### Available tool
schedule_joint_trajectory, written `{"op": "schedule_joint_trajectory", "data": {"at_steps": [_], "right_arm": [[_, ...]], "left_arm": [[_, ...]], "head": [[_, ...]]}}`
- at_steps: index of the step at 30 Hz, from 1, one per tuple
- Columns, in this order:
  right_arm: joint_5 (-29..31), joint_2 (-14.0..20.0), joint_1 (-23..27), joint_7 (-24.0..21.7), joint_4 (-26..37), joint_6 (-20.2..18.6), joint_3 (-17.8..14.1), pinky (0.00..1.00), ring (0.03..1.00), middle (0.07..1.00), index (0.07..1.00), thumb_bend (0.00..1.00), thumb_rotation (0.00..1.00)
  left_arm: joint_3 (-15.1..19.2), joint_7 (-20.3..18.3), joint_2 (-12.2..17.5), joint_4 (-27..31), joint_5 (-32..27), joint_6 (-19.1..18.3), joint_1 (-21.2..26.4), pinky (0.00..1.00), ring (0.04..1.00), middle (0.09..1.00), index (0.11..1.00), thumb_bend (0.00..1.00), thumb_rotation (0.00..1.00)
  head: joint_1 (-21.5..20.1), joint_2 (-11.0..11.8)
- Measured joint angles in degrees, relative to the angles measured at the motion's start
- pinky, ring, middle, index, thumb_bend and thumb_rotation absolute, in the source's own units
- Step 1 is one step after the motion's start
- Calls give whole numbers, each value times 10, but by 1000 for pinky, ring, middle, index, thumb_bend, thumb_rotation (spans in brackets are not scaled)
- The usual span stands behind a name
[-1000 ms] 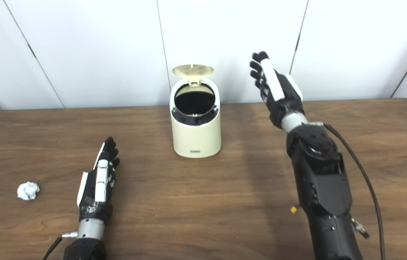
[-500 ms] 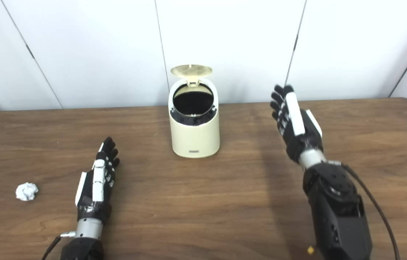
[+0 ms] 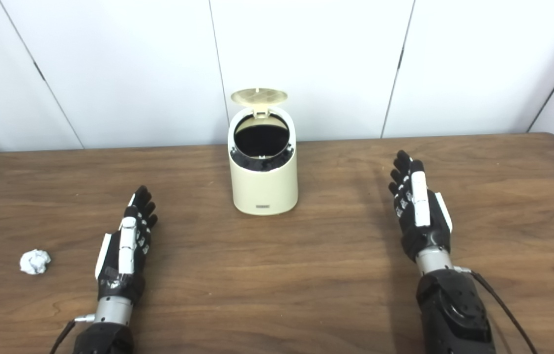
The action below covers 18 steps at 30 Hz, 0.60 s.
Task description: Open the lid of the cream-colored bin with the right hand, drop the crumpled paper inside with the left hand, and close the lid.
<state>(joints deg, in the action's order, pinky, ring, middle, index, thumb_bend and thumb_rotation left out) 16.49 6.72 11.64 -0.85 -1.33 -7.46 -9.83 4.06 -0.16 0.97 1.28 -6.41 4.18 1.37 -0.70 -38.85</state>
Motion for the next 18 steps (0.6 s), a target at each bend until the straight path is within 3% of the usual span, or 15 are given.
{"op": "schedule_joint_trajectory", "data": {"at_steps": [4,9,18], "right_arm": [[-15,-1,-11,-5,0,13,7,1000,970,957,934,552,919],[-35,-7,-27,-5,8,13,16,1000,951,939,905,540,879],[-43,-10,-35,-9,17,23,17,1000,965,949,909,532,900]], "left_arm": [[0,-1,2,3,-1,-2,-2,1000,1000,1000,1000,481,976],[6,-1,6,4,-3,-3,-3,1000,1000,998,1000,510,962],[5,-1,9,13,2,-19,-6,1000,1000,998,999,492,926]], "head": [[0,-4],[2,-5],[53,-4]]}}
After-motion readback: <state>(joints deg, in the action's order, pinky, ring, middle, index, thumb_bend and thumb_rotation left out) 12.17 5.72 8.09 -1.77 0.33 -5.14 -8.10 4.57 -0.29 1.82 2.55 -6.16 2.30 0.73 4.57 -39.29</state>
